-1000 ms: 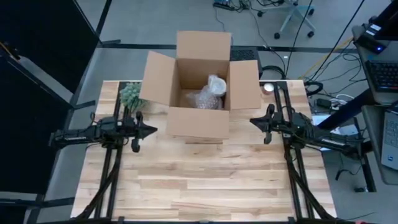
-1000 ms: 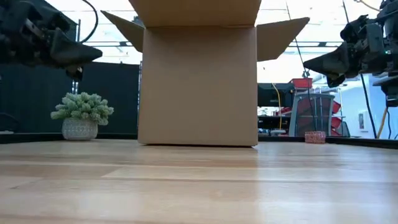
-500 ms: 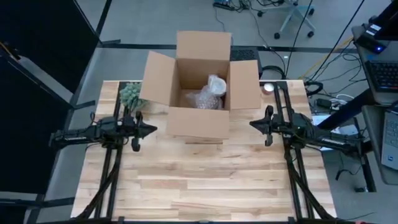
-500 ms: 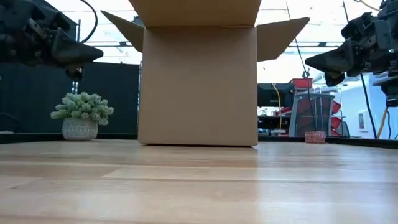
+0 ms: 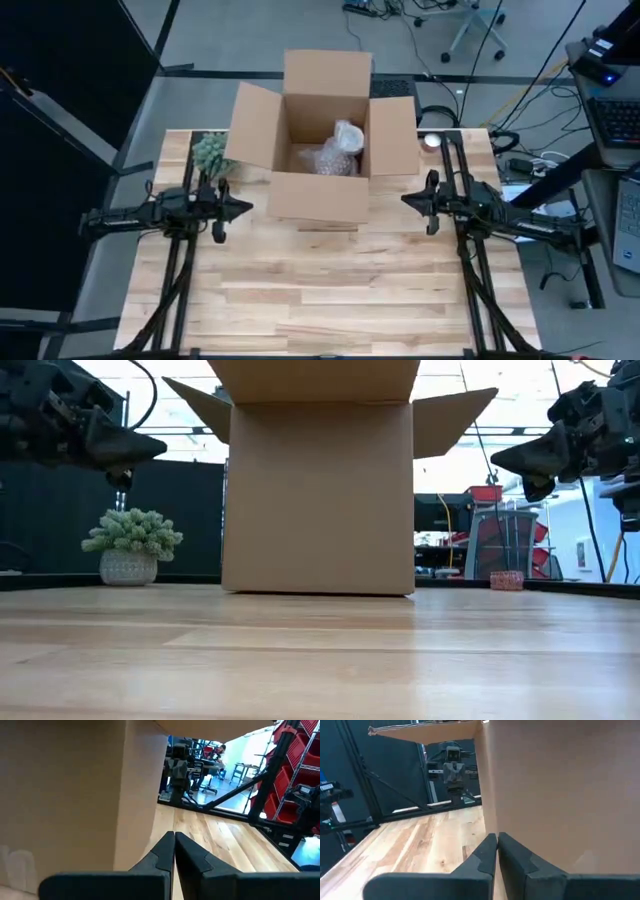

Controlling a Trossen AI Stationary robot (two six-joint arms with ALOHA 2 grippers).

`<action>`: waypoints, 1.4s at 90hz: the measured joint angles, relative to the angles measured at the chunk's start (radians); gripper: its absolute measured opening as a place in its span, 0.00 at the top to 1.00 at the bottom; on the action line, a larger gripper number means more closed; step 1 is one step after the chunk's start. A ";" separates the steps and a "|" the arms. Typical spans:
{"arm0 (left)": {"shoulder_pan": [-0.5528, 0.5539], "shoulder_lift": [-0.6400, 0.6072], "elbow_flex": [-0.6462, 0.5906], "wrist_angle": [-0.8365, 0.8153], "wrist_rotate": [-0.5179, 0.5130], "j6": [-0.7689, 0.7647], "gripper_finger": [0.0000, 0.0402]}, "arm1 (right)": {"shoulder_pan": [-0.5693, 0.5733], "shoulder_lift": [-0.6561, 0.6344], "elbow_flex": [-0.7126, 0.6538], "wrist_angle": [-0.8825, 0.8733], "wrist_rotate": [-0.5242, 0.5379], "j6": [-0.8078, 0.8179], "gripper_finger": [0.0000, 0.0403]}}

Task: Wrap mug
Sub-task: Return to Home Position

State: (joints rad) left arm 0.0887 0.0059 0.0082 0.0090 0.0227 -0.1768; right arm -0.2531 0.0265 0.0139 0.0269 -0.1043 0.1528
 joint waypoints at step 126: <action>0.000 0.000 -0.001 0.000 -0.001 0.000 1.00 | 0.290 -0.023 0.001 -0.002 0.027 0.000 0.99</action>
State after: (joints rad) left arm 0.0887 0.0063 0.0074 0.0093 0.0219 -0.1765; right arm 0.0368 0.0036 0.0150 0.0254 -0.0776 0.1528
